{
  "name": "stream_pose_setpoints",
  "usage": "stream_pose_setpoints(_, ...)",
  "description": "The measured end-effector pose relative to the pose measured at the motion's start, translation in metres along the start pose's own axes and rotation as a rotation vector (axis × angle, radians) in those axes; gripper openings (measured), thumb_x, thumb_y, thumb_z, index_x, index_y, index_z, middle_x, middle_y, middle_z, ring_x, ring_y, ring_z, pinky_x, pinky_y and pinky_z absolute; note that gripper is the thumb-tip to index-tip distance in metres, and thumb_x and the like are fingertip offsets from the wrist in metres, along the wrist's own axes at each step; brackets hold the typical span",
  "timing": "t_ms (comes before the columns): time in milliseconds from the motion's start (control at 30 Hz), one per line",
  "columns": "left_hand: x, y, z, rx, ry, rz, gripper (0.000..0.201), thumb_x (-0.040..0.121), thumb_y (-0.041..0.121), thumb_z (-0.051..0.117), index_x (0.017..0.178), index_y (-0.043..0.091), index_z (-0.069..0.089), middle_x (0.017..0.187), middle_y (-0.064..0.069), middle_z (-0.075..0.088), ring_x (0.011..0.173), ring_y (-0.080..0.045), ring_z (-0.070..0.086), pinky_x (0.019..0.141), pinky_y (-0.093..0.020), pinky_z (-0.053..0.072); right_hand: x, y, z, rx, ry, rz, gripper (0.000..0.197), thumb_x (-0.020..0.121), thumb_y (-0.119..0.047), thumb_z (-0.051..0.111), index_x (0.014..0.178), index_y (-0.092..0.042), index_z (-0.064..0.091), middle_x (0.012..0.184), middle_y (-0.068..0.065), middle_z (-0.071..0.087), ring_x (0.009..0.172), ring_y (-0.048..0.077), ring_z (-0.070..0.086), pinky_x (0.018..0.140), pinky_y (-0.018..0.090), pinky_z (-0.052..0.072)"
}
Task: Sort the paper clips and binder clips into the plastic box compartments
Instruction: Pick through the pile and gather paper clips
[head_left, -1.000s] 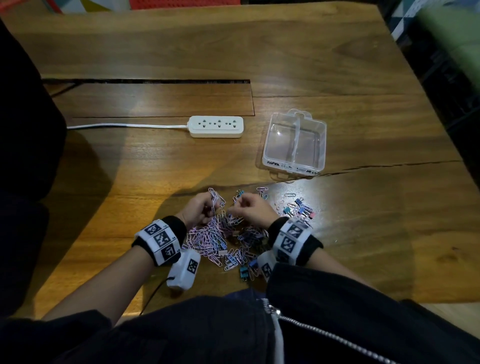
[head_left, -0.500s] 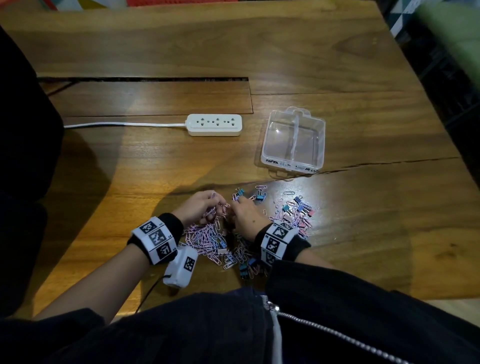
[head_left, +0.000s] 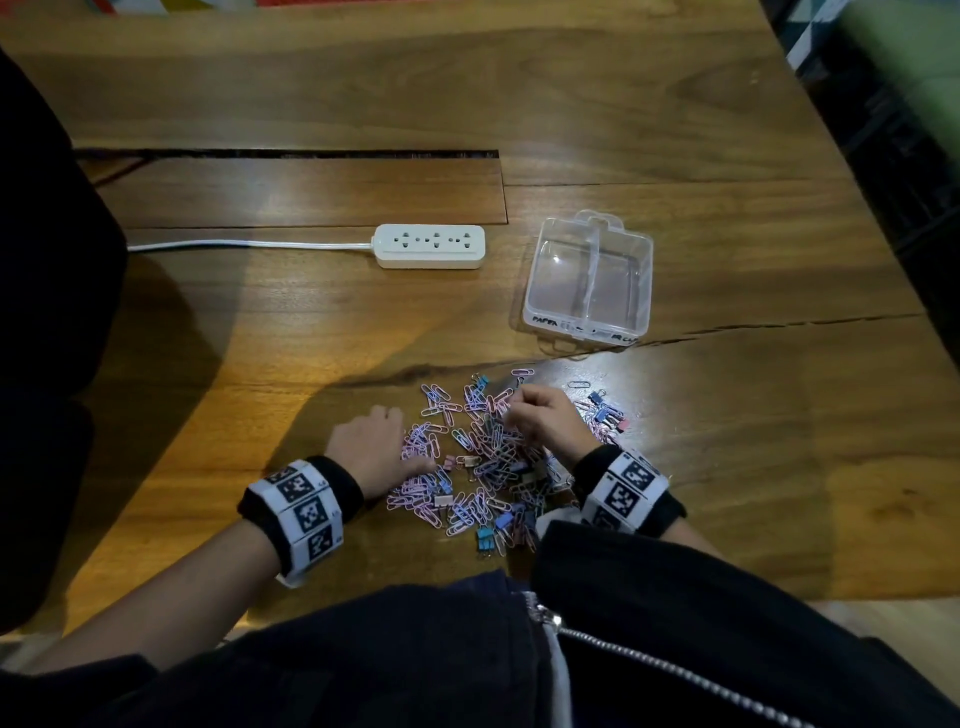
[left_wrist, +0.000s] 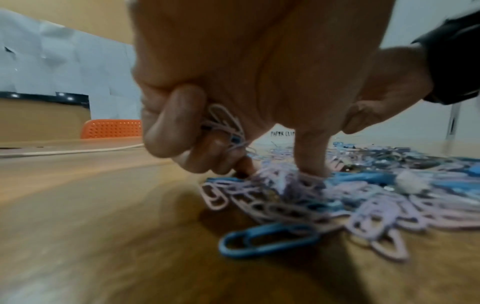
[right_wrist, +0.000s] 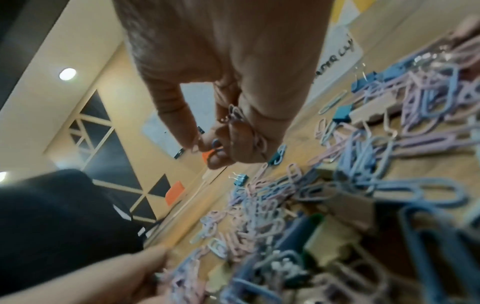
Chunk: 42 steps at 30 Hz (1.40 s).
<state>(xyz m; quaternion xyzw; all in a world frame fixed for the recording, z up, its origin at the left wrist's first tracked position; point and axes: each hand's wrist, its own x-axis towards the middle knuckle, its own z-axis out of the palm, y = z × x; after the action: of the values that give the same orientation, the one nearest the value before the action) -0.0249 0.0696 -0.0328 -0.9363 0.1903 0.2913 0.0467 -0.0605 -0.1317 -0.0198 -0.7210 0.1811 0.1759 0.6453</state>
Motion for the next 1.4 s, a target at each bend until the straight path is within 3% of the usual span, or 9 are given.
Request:
stream_pose_setpoints(267,0.002,0.004,0.006,-0.162,0.047,0.208,0.025,0.099,0.032,0.027,0.096,0.014,0.045,0.089,0.002,0.04,0.076,-0.01,0.04,0.064,-0.016,0.038,0.005,-0.004,-0.004,0.359,-0.057,0.091,0.039,0.076,0.016,0.048,0.052,-0.012,0.036,0.05,0.003,0.051,0.043,0.008,0.038,0.043,0.02,0.028)
stream_pose_setpoints(400,0.012,-0.006,-0.003,-0.785,0.002,0.207,0.027,0.098,0.017,0.032,0.071,0.016,0.039,0.074,0.003,0.04,0.068,-0.011,0.039,0.062,-0.016,0.037,0.006,-0.003,-0.004,0.386,-0.143,0.099,0.031,0.079,0.015,0.049,0.066,-0.012,0.042,0.057,0.0,0.051,0.041,0.004,0.046,0.037,0.014,0.033)
stream_pose_setpoints(533,0.014,-0.012,-0.014,-1.425,-0.093,0.195,0.02,0.081,0.014,0.039,0.062,0.012,0.035,0.057,0.001,0.037,0.039,-0.002,0.036,0.035,-0.011,0.031,0.009,-0.004,0.0,0.393,-0.212,0.164,0.032,0.082,0.011,0.043,0.091,-0.016,0.057,0.063,-0.003,0.053,0.046,0.004,0.047,0.04,0.013,0.034)
stream_pose_setpoints(633,0.016,-0.011,-0.018,-1.649,-0.176,0.173,0.014,0.07,0.023,0.038,0.064,0.01,0.04,0.044,0.007,0.043,0.033,-0.003,0.032,0.032,-0.011,0.025,0.012,-0.006,0.007,0.462,-0.211,0.216,0.027,0.083,0.002,0.033,0.08,-0.008,0.058,0.052,-0.005,0.056,0.043,0.005,0.044,0.039,0.014,0.035)
stream_pose_setpoints(733,0.017,-0.008,-0.021,-1.746,-0.172,0.127,0.026,0.09,0.023,0.037,0.068,0.012,0.044,0.047,0.005,0.052,0.035,-0.003,0.037,0.031,-0.014,0.028,0.018,-0.011,0.015,0.472,-0.156,0.29,0.029,0.09,-0.015,0.037,0.064,-0.012,0.049,0.048,-0.004,0.053,0.038,0.007,0.045,0.036,0.015,0.034)
stream_pose_setpoints(900,0.018,-0.011,-0.024,-1.684,-0.163,0.076,0.023,0.089,0.006,0.042,0.067,0.012,0.047,0.06,-0.001,0.053,0.037,-0.004,0.042,0.031,-0.013,0.03,0.029,-0.016,0.033,-0.023,-0.061,0.188,0.028,0.083,-0.023,0.062,0.064,-0.019,0.043,0.059,-0.004,0.046,0.044,0.008,0.041,0.04,0.016,0.034)
stream_pose_setpoints(1000,0.015,-0.015,-0.026,-1.749,-0.168,0.009,0.023,0.086,-0.004,0.038,0.072,0.014,0.043,0.062,-0.004,0.056,0.037,-0.007,0.045,0.03,-0.011,0.031,0.034,-0.017,0.051,-0.501,-0.017,-0.028,0.014,0.086,-0.026,0.059,0.083,-0.014,0.051,0.087,0.003,0.059,0.076,0.018,0.057,0.067,0.027,0.049)
stream_pose_setpoints(1167,0.01,-0.021,-0.028,-1.574,-0.187,0.0,0.024,0.09,0.005,0.034,0.072,0.011,0.048,0.064,-0.003,0.049,0.041,-0.007,0.042,0.034,-0.015,0.031,0.037,-0.017,0.065,-0.994,-0.117,-0.161,0.054,0.079,-0.038,0.065,0.119,-0.01,0.042,0.12,0.011,0.048,0.111,0.026,0.047,0.091,0.037,0.042)
stream_pose_setpoints(1400,0.008,-0.017,-0.016,-0.376,-0.018,-0.017,0.045,0.087,0.057,0.041,0.065,0.018,0.043,0.061,0.003,0.04,0.054,-0.013,0.036,0.052,-0.023,0.031,0.029,-0.013,0.06,-1.102,-0.201,-0.162,0.039,0.088,-0.019,0.056,0.122,-0.004,0.044,0.123,0.013,0.046,0.116,0.026,0.045,0.099,0.037,0.04)
